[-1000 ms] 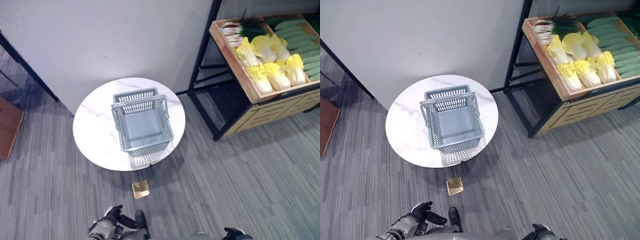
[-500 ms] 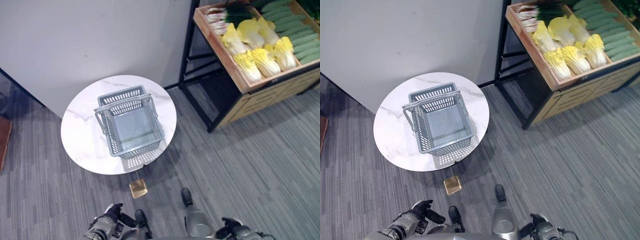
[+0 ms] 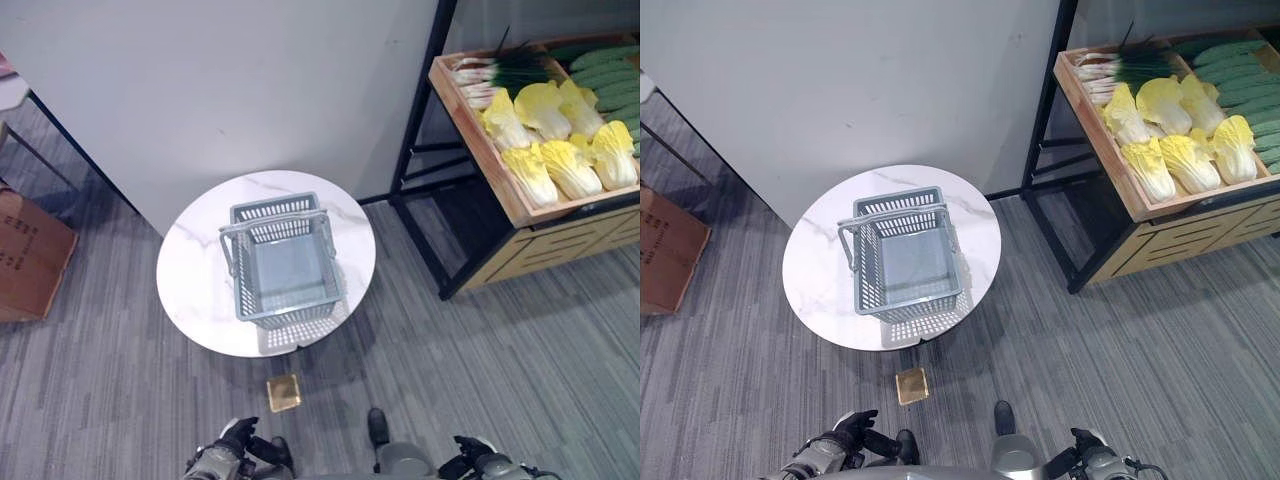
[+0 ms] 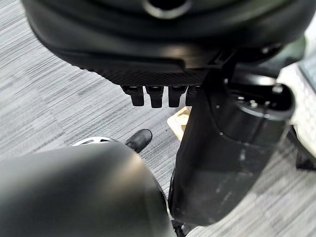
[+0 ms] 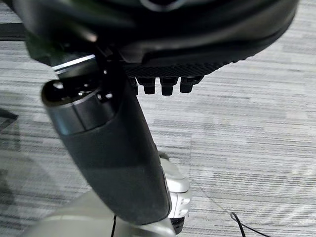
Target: Get the vegetables into the basket
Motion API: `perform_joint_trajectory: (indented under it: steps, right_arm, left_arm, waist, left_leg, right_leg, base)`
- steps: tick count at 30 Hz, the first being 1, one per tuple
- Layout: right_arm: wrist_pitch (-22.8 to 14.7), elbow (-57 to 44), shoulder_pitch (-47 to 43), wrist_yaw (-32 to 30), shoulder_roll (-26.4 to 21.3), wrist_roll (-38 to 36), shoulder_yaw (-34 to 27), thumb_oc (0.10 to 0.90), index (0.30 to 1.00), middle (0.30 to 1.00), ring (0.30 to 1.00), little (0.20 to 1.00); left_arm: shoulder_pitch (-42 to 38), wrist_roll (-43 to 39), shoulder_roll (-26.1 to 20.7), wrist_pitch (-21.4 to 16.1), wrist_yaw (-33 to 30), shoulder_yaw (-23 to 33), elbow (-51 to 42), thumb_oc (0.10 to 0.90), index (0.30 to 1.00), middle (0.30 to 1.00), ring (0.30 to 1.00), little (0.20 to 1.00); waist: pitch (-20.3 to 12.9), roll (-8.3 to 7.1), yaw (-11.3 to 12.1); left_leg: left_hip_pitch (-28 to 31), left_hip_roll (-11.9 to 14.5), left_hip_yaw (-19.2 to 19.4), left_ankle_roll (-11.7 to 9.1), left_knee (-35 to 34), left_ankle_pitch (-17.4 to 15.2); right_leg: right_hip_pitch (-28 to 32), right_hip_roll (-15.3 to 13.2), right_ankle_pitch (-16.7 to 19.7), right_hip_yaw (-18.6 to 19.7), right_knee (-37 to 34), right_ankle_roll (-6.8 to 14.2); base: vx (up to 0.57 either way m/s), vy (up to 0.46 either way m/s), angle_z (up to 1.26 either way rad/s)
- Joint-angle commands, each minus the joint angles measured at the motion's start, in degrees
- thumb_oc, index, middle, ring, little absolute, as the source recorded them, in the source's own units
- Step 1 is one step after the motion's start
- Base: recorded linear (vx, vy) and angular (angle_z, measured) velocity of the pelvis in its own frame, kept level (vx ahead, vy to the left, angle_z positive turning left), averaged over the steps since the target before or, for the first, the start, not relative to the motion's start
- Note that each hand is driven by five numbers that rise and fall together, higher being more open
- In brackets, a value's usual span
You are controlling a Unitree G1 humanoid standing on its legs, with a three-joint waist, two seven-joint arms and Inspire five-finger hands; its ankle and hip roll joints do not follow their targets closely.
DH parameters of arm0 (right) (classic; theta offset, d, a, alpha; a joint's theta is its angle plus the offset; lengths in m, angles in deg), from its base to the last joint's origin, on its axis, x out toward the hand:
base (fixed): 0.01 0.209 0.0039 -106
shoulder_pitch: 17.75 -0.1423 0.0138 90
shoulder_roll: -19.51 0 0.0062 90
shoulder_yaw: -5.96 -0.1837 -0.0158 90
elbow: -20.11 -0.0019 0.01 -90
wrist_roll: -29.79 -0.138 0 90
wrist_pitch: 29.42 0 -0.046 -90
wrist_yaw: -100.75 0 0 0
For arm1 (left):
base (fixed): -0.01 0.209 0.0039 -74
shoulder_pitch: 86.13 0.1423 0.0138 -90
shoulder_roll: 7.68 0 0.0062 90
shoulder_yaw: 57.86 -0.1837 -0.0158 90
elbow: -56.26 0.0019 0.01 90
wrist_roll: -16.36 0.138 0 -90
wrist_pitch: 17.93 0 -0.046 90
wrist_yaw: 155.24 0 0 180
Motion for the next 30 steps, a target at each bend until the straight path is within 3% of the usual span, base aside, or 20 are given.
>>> perform_joint_trajectory:
  steps: [1, 2, 3, 4, 6, 7, 8, 17, 25, 30]
  right_arm:
    - [-0.35, -0.58, -5.58, -0.46, -1.42, -1.74, 1.58, 0.9, 1.0, 1.0, 1.0, 1.0]
    - [-0.56, -3.88, -4.73, -0.94, -0.75, -1.71, 1.45, 0.9, 1.0, 1.0, 1.0, 1.0]
    - [-1.42, -13.02, -2.98, -2.65, -2.22, -0.02, 0.62, 0.9, 1.0, 1.0, 1.0, 1.0]
    - [-1.31, -13.22, -2.83, -2.64, -2.28, 0.02, 0.59, 0.9, 1.0, 1.0, 1.0, 1.0]
    - [-2.72, -28.52, -1.95, -4.84, -5.63, 2.1, -1.0, 0.9, 1.0, 1.0, 1.0, 1.0]
    - [-2.6, -28.71, -1.85, -4.81, -5.67, 2.14, -1.06, 0.9, 1.0, 1.0, 1.0, 1.0]
    - [-4.13, -40.72, -1.32, -6.6, -9.32, 4.44, -3.85, 0.9, 1.0, 1.0, 1.0, 1.0]
    - [-5.01, -63.8, -7.91, -6.0, -17.28, 9.3, -6.78, 0.9, 1.0, 1.0, 1.0, 1.0]
    - [-4.69, -66.98, -19.74, -4.43, -21.01, 11.16, -0.46, 0.9, 1.0, 1.0, 1.0, 1.0]
    - [-3.63, -61.68, -36.05, -4.03, -21.91, 11.61, 9.79, 0.9, 1.0, 1.0, 1.0, 1.0]
  left_arm:
    - [-14.54, -3.64, -11.29, 4.36, -1.62, -0.14, 5.99, 0.9, 1.0, 1.0, 1.0, 1.0]
    - [-6.75, -4.1, -8.07, 2.52, -1.63, -0.6, 3.07, 0.9, 1.0, 1.0, 1.0, 1.0]
    - [-0.69, -3.82, -6.63, 2.94, -2.47, 1.66, 3.21, 0.9, 1.0, 1.0, 1.0, 1.0]
    - [-0.67, -3.81, -6.59, 2.93, -2.48, 1.65, 3.24, 0.9, 1.0, 1.0, 1.0, 1.0]
    - [0.43, -2.89, -6.13, 2.09, -4.08, 2.77, 2.24, 0.9, 1.0, 1.0, 1.0, 1.0]
    - [0.44, -2.89, -6.12, 2.1, -4.08, 2.75, 2.22, 0.9, 1.0, 1.0, 1.0, 1.0]
    - [2.36, -1.59, -4.39, 1.68, -5.03, 3.18, 1.96, 0.9, 1.0, 1.0, 1.0, 1.0]
    - [3.76, 0.03, -1.83, 3.21, -4.55, 2.97, 2.89, 0.9, 1.0, 1.0, 1.0, 1.0]
    - [4.13, -0.17, -1.94, 3.62, -4.54, 2.06, 2.71, 0.9, 1.0, 1.0, 1.0, 1.0]
    - [3.99, -2.01, -2.0, 3.73, -5.35, 0.48, 3.33, 0.9, 1.0, 1.0, 1.0, 1.0]
  waist:
    - [-0.19, -3.6, -2.66]
    - [0.33, -3.9, -2.36]
    - [0.24, -4.12, -1.98]
    - [0.22, -4.09, -1.95]
    - [0.31, -4.18, -2.3]
    - [0.17, -4.14, -2.25]
    - [0.02, -4.19, -2.25]
    - [-0.8, -5.08, -0.29]
    - [-0.7, -6.01, 1.79]
    - [-0.03, -7.76, 3.7]
  left_leg:
    - [2.33, -4.38, 0.34, -1.35, 0.14, -1.19]
    - [2.34, -4.41, 0.74, -1.23, 0.14, -1.16]
    - [2.64, -4.25, 1.19, -1.29, 0.14, -1.25]
    - [2.69, -4.24, 1.22, -1.29, 0.14, -1.28]
    - [3.14, -4.2, 1.29, -1.29, 0.14, -1.6]
    - [2.91, -4.14, 1.33, -1.33, 0.14, -1.41]
    - [3.15, -4.1, 1.39, -1.18, 0.14, -1.56]
    - [3.87, -3.96, 0.63, -0.91, 0.14, -2.14]
    - [4.13, -3.97, -0.24, -0.85, 0.14, -2.44]
    - [3.22, -3.83, -0.93, -0.97, 0.14, -2.16]
  right_leg:
    - [2.82, -1.46, -2.72, 3.28, 1.08, 3.07]
    - [2.73, -1.63, -2.4, 3.3, 1.13, 2.99]
    - [2.91, -1.41, -2.5, 3.73, 1.08, 3.02]
    - [2.95, -1.41, -2.52, 3.76, 1.08, 3.03]
    - [3.32, -1.33, -2.9, 3.93, 1.22, 3.01]
    - [3.09, -1.27, -2.7, 3.97, 1.21, 2.95]
    - [3.32, -1.08, -3.04, 3.84, 1.38, 2.77]
    - [4.89, -0.92, -3.74, 2.71, 1.07, 2.45]
    - [5.96, -1.03, -4.14, 1.77, 0.79, 2.33]
    - [5.49, -0.96, -4.0, 1.21, 0.76, 2.27]
  base:
    - [0.1, 0.016, 0.02]
    - [0.11, 0.001, -0.07]
    - [0.0, -0.013, -0.17]
    - [0.02, -0.021, -0.41]
    - [0.02, -0.008, -0.36]
    - [0.03, -0.007, -0.08]
    - [0.02, -0.007, -0.03]
    - [0.02, -0.008, 0.04]
    - [0.02, -0.009, 0.08]
    - [-0.01, -0.012, 0.11]
